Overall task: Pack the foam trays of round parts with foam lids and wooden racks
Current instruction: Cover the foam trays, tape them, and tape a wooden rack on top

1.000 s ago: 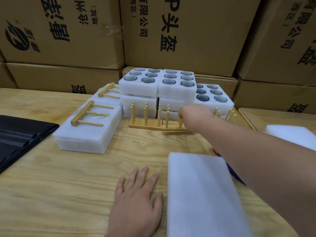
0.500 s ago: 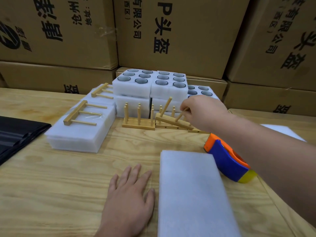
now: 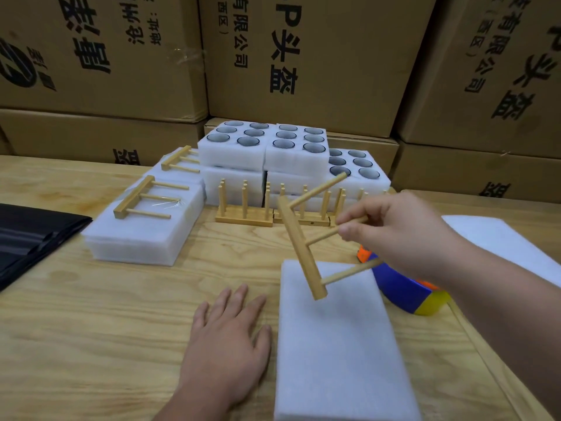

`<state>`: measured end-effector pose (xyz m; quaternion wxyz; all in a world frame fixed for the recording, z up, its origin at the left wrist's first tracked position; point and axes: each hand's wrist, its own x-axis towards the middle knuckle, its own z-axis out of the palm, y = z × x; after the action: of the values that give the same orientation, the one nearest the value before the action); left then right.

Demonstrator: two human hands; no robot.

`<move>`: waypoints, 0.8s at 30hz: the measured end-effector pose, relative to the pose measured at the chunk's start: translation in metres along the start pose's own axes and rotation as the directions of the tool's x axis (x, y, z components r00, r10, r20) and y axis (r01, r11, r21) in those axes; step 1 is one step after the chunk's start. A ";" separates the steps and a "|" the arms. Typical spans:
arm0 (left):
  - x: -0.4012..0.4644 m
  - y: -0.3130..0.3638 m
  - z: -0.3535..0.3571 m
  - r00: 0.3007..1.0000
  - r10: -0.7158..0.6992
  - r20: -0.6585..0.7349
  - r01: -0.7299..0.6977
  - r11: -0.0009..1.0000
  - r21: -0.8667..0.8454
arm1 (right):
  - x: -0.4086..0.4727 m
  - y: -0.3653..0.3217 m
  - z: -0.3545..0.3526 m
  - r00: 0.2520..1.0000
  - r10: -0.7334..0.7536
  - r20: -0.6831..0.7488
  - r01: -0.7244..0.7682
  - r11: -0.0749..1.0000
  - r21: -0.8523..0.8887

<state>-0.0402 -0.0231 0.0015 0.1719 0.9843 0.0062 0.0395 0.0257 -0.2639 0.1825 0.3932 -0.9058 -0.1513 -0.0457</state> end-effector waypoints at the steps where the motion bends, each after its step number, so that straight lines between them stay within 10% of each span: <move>1: 0.000 0.000 0.000 1.000 -0.002 -0.001 0.002 1.000 0.003 | -0.007 0.005 0.003 0.999 0.046 0.020 -0.048 0.994 0.095; 11: -0.002 0.001 -0.001 1.000 -0.007 0.001 0.007 1.000 0.003 | -0.062 0.049 0.027 0.969 0.234 0.077 -0.246 0.915 0.319; 24: -0.002 0.000 0.001 1.000 -0.002 -0.005 0.002 1.000 0.017 | -0.074 0.069 0.034 0.997 0.055 0.058 -0.045 0.986 -0.160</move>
<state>-0.0419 -0.0234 0.0007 0.1633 0.9857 0.0078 0.0419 -0.0245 -0.3018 0.0963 0.3161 -0.9386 -0.1367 -0.0196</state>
